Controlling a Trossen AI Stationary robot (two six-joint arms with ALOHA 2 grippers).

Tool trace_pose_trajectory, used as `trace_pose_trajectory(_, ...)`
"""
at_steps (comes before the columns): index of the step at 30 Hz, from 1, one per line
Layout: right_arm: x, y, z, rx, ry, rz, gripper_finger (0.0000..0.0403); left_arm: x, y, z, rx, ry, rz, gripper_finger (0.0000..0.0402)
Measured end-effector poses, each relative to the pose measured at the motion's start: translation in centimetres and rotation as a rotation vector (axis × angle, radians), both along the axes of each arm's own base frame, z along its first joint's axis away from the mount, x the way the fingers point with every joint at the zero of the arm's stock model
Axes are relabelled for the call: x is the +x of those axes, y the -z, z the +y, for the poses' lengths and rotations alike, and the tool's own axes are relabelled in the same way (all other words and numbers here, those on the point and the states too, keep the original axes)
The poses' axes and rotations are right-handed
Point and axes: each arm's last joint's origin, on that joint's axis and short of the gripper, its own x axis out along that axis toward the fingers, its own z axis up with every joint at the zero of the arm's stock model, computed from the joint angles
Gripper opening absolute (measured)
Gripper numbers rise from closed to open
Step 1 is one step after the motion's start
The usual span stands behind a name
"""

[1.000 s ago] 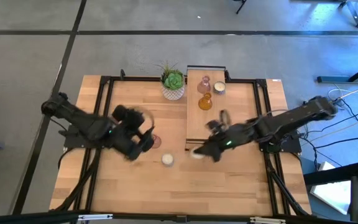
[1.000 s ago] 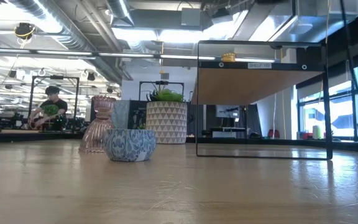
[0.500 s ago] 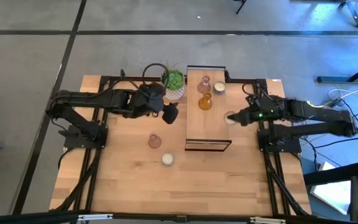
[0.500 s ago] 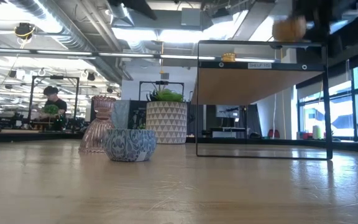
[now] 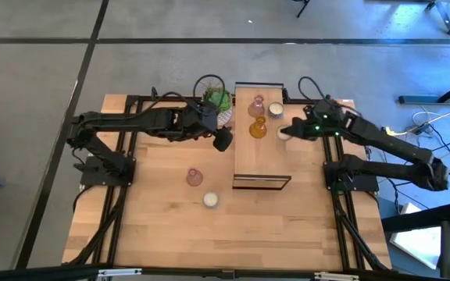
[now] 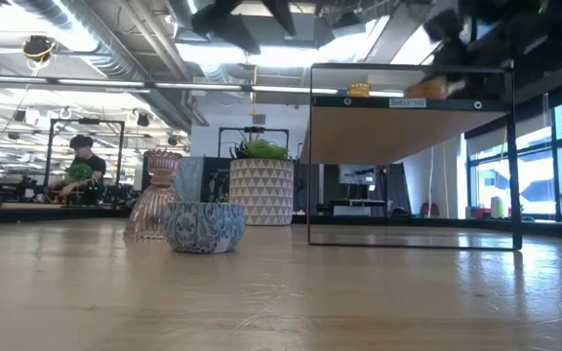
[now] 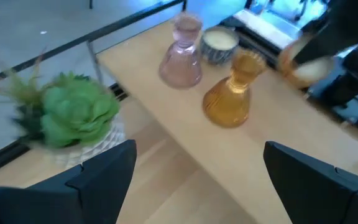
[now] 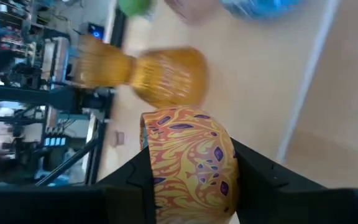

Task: Pick & Place candle stick holders
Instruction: Put the patterned orange scented candle on the shelf aligned with the patterned blue scented candle

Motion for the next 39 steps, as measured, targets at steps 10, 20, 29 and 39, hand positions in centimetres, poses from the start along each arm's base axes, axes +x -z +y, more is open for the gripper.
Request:
trace_pose_trajectory(10,-0.1,2.4,-1.8,0.082,0.042,-0.015,0.015,0.0,0.2,-0.3,0.013,0.03,0.03,0.0349)
trace_pose_trajectory(20,0.5,3.2,-2.3,0.148,0.012,0.011,0.0182,0.0,0.2,-0.2,0.037,0.018,0.045,0.0349)
trace_pose_trajectory(29,1.0,3.0,-2.5,0.146,-0.049,-0.051,0.0217,-0.1,0.2,-0.2,0.046,0.009,0.046,0.0349)
trace_pose_trajectory(39,1.2,2.7,-2.6,0.114,-0.059,-0.079,0.026,-0.1,0.2,-0.2,0.049,0.01,0.048,0.0349)
